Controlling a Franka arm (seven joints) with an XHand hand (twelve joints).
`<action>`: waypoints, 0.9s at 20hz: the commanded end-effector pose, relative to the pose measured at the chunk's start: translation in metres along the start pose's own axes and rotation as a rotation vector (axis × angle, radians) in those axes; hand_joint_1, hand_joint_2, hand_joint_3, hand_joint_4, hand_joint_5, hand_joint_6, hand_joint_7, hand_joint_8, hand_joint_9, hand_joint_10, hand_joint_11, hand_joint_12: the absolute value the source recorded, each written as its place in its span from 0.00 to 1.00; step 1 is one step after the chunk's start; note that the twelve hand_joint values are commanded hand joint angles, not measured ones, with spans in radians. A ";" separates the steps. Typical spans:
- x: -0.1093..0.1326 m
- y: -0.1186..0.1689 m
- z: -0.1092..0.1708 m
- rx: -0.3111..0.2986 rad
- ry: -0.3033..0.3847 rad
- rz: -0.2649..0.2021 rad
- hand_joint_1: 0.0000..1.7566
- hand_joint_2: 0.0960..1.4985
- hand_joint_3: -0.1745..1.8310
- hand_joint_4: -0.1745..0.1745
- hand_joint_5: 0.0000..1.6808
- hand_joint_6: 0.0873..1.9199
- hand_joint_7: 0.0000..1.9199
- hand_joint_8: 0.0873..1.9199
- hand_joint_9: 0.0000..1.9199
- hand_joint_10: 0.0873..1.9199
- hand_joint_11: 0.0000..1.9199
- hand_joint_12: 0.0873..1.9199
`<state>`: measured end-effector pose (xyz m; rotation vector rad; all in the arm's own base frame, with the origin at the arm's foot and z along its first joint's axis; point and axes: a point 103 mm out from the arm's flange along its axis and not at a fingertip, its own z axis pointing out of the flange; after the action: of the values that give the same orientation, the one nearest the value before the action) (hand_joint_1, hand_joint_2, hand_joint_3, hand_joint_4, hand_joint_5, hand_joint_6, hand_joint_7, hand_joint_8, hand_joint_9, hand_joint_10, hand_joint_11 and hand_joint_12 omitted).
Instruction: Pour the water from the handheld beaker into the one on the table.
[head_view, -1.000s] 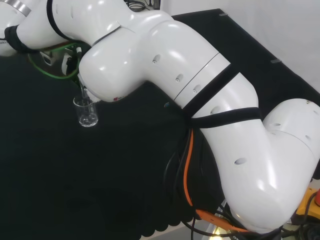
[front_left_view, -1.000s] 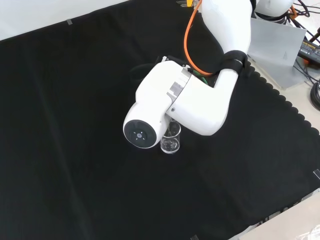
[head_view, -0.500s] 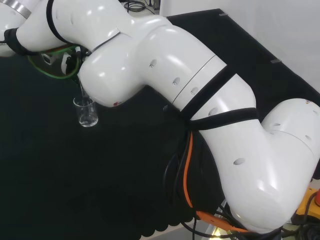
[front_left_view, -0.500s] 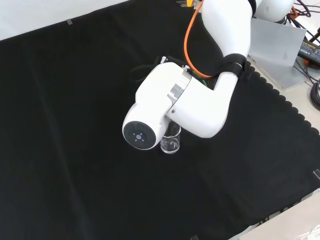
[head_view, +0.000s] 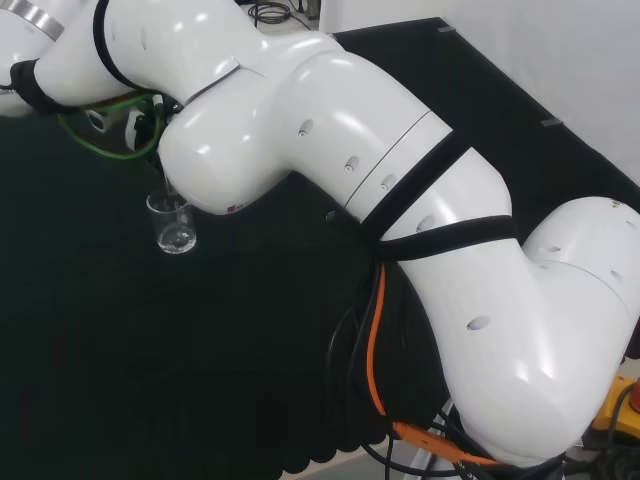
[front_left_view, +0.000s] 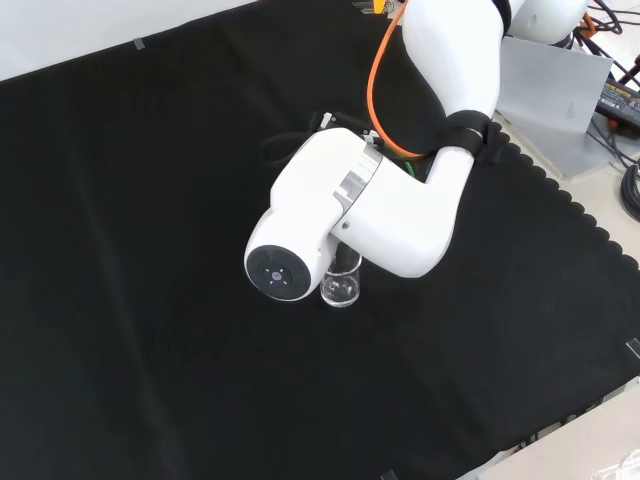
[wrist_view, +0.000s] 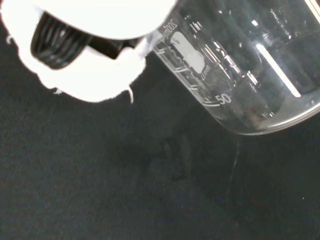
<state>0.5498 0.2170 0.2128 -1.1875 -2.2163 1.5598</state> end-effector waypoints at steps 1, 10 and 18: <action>-0.001 -0.001 0.001 0.004 -0.003 0.002 0.74 0.31 0.59 0.00 0.67 0.54 0.62 0.52 0.81 0.50 0.63 0.45; 0.001 -0.001 -0.001 0.004 -0.006 0.002 0.74 0.31 0.59 0.00 0.67 0.54 0.62 0.52 0.81 0.50 0.63 0.44; 0.001 -0.001 0.000 -0.008 -0.003 -0.002 0.74 0.31 0.59 0.00 0.67 0.54 0.62 0.52 0.81 0.50 0.63 0.44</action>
<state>0.5487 0.2173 0.2130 -1.1834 -2.2188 1.5618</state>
